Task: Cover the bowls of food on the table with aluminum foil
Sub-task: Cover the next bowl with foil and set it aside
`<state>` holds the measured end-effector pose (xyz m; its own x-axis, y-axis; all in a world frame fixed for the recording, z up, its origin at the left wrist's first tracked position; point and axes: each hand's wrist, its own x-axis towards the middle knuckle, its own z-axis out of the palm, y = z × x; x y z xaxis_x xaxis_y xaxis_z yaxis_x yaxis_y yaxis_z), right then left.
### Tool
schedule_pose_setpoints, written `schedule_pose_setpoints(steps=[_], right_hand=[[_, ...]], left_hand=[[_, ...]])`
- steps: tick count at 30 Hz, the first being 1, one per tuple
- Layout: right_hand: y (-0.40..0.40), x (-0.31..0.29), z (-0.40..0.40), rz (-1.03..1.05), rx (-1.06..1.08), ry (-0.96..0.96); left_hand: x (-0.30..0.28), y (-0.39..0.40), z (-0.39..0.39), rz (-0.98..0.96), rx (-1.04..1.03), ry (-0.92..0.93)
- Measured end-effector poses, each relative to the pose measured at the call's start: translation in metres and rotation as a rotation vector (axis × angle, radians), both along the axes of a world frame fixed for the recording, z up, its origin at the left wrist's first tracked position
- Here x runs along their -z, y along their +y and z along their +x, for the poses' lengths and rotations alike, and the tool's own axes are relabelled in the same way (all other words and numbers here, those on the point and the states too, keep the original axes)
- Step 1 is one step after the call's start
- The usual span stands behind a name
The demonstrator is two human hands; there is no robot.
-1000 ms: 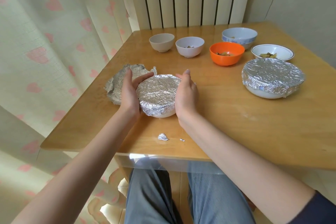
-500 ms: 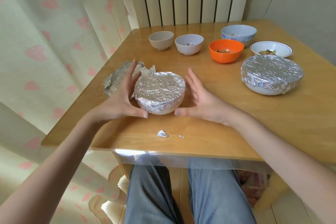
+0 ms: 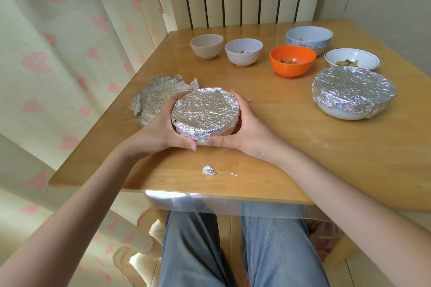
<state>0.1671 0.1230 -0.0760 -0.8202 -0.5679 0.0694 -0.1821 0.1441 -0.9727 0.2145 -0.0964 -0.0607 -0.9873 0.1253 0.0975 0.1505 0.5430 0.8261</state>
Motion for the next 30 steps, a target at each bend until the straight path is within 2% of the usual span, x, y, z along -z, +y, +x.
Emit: schedule_pose_setpoints(steps=[8,15,22,30], right_hand=[[0.0,0.002,-0.002,0.001,-0.013,-0.013],[0.018,-0.007,-0.016,-0.026,-0.227,-0.128],[0.02,-0.006,-0.022,-0.03,-0.214,-0.084],[0.022,-0.01,-0.019,-0.028,-0.258,-0.121]], left_hand=[[-0.002,0.002,0.003,0.012,-0.008,-0.008],[-0.009,-0.001,0.005,0.11,0.078,-0.101],[-0.004,-0.003,0.001,0.112,0.04,-0.127],[-0.001,-0.005,0.002,0.181,0.059,-0.14]])
